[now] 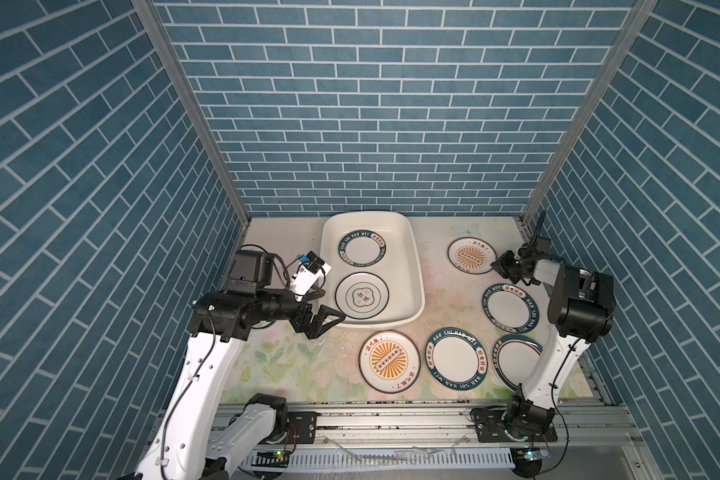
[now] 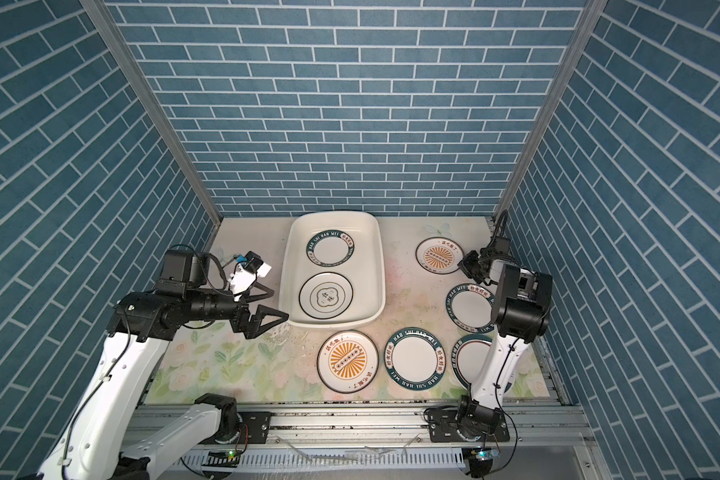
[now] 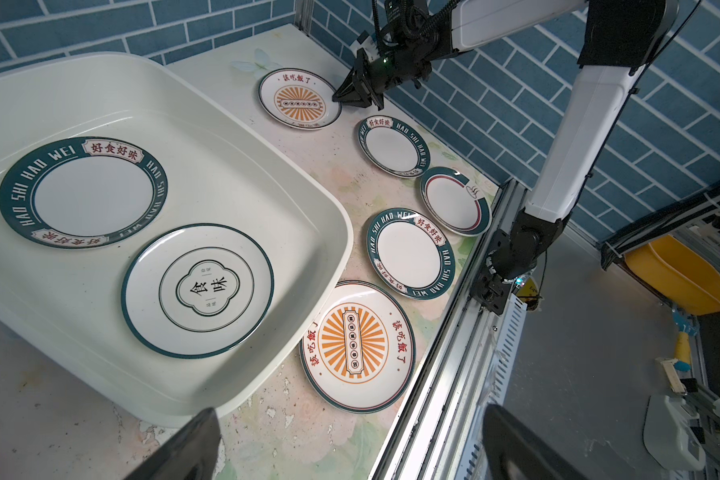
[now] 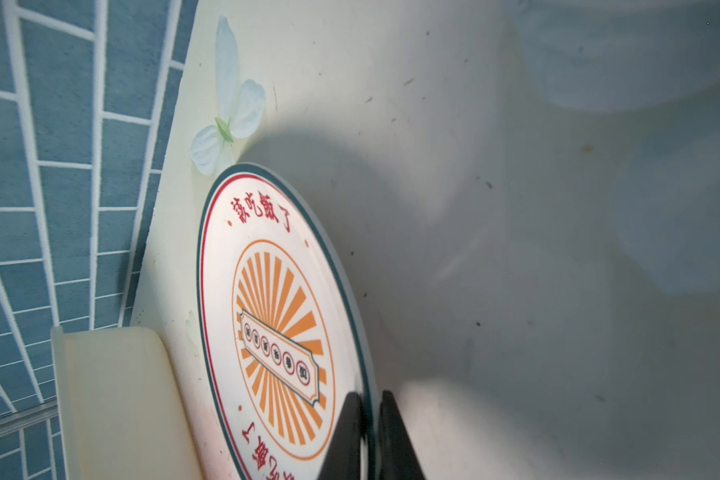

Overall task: Place the plates into the plastic bin on the countertop
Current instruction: 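Lift the sunburst plate upright with the right gripper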

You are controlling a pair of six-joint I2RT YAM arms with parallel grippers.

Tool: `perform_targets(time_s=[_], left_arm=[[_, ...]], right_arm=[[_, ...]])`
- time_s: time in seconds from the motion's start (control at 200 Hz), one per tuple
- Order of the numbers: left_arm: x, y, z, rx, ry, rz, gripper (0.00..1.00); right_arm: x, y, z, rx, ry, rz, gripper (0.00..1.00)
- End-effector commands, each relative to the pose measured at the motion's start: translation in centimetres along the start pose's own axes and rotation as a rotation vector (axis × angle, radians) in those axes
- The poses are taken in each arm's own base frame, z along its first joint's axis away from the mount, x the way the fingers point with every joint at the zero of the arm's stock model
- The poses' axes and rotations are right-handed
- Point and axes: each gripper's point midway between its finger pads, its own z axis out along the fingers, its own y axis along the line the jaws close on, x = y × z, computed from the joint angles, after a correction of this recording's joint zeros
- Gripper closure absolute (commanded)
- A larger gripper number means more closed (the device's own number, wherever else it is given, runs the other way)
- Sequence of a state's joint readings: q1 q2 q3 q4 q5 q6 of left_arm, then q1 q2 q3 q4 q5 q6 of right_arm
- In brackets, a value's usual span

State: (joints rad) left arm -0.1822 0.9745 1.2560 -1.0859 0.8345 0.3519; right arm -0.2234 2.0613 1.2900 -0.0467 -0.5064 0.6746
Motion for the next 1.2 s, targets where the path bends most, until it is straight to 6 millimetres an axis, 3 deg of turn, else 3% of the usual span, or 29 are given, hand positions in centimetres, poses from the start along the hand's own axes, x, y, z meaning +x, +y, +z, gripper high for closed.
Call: perform_targets(time_s=[0.0,0.34,1.195], left_arm=[[-0.5,-0.5,-0.5,0.001,-0.016,0.025,0.0],[-0.8,-0.6,-0.6,0.001,-0.021,0.03,0.0],[-0.9,-0.7,-0.7,0.003,-0.023,0.03,0.0]], right_arm=[[0.8,-0.3,0.1,0.006,0.015,0.022,0.94],[0.1,1.3,-0.6,-0.042,-0.001,0.026,1.0],[-1.7,5.4,-3.8,-0.121,-0.056,-0.004,1.0]])
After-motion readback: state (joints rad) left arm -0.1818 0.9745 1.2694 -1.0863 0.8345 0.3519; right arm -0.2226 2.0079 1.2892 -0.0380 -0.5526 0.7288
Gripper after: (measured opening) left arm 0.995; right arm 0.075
